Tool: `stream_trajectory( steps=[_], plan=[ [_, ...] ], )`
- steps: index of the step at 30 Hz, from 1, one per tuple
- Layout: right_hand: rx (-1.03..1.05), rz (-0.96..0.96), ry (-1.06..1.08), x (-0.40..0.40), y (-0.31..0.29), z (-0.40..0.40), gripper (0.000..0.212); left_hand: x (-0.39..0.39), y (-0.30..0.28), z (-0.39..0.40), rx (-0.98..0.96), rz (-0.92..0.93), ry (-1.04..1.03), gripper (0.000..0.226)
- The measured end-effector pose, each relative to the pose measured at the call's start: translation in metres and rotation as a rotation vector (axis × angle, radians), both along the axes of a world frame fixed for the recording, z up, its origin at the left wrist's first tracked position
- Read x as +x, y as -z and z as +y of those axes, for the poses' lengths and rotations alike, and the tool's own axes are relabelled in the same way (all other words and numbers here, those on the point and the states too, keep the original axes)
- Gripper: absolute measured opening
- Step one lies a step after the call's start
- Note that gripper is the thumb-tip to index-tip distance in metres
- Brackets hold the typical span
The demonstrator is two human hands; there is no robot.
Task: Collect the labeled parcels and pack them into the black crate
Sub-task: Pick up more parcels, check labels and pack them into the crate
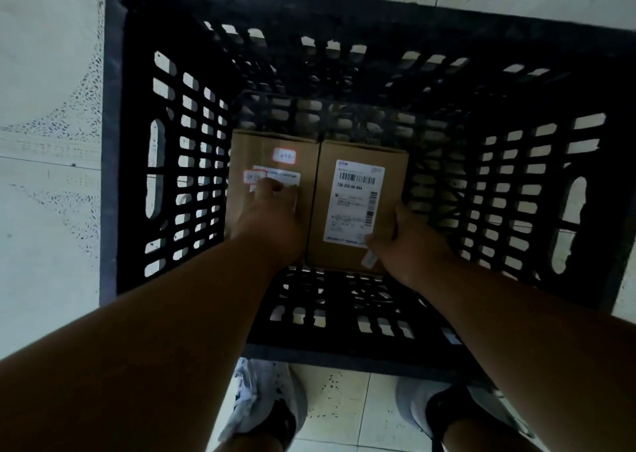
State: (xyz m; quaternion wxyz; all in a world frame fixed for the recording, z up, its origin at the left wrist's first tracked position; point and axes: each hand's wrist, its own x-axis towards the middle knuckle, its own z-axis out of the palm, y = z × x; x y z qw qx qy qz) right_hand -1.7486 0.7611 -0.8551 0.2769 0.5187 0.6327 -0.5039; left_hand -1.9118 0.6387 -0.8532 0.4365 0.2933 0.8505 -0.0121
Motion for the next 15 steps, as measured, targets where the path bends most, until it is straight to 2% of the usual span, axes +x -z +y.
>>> stream_trajectory(
  steps=[4, 6, 8, 12, 15],
  plan=[
    [-0.033, -0.058, -0.262, -0.001, -0.008, 0.009, 0.084, -0.002, -0.007, 0.008, -0.105, -0.073, 0.089, 0.053],
    [-0.047, -0.109, -0.394, -0.009, -0.015, 0.019, 0.077, -0.006, -0.013, 0.017, -0.169, -0.127, 0.088, 0.057],
    [0.038, -0.143, -0.495, -0.017, -0.033, 0.027, 0.063, -0.008, -0.029, 0.028, -0.154, -0.151, 0.053, 0.058],
    [0.395, -0.011, -0.421, -0.030, -0.097, 0.031, 0.047, -0.002, -0.107, 0.053, 0.104, -0.032, 0.018, 0.054],
    [0.527, 0.150, -0.290, -0.033, -0.176, 0.024, 0.036, 0.005, -0.195, 0.056, 0.276, 0.029, -0.020, 0.047]
  ],
)
